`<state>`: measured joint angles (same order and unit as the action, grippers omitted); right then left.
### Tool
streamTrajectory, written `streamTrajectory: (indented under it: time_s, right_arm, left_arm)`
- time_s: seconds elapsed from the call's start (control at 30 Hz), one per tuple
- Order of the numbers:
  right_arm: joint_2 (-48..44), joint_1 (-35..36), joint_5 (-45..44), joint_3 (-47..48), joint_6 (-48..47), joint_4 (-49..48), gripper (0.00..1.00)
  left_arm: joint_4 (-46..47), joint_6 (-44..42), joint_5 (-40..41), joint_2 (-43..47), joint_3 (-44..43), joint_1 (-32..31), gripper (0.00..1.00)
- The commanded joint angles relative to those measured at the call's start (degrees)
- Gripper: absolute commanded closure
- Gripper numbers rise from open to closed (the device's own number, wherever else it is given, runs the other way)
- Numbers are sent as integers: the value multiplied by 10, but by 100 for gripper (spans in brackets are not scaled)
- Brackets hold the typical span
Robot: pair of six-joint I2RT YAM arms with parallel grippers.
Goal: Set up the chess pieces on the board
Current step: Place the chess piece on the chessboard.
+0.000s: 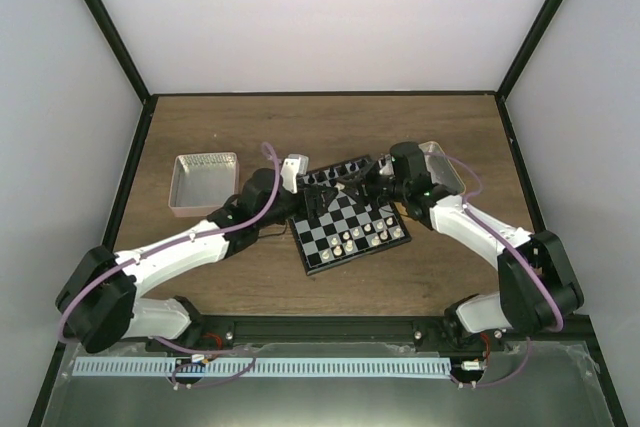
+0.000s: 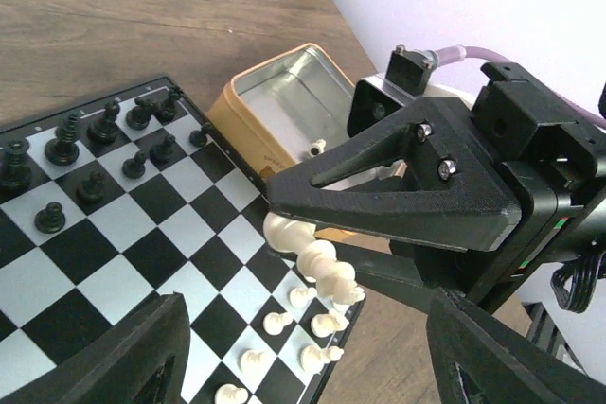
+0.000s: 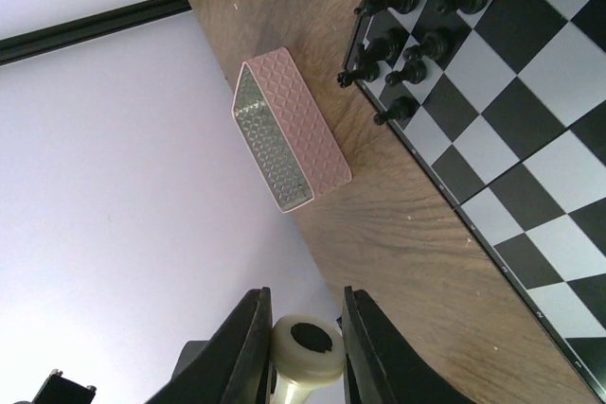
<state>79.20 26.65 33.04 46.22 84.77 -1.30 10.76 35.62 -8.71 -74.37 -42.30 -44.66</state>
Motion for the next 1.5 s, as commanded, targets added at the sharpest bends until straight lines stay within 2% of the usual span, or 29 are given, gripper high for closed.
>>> streamTrajectory:
  time_s: [0.0,0.3,0.47,0.63,0.73,0.83,0.9,1.03,1.1,1.17,1.3,1.47]
  right_arm:
    - [-8,11,13,7,22,-16,88]
    - [-5,16,19,13,22,-13,88]
    - [0,20,25,19,22,-18,88]
    - [3,22,27,24,16,-15,88]
    - [4,23,27,29,12,-14,88]
    - [1,23,18,37,2,-7,87]
    - [1,23,6,45,-13,-2,81]
    - [2,23,-57,90,-102,55,53]
    - [-3,21,-103,105,-155,82,42]
    - [-18,18,-167,113,-204,117,35]
    - [-67,-9,-298,92,-271,174,33]
    - [-122,-93,-372,50,-309,220,33]
  left_arm:
    - [45,23,-28,-11,-1,-3,32]
    - [21,-13,-28,-26,-19,-4,46]
    - [7,-24,-36,-46,-36,-5,50]
    - [5,-36,-33,-54,-50,-5,64]
    - [8,-45,-9,-40,-46,-7,82]
    - [-11,-59,20,-30,-54,-7,94]
    - [-38,-71,22,-35,-69,-7,96]
    - [-117,-96,37,-36,-98,-7,96]
    - [-188,-109,48,-37,-120,-7,96]
    - [-244,-123,51,-39,-139,-6,96]
    - [-338,-144,30,-57,-183,-7,95]
    - [-408,-160,-19,-110,-244,-26,95]
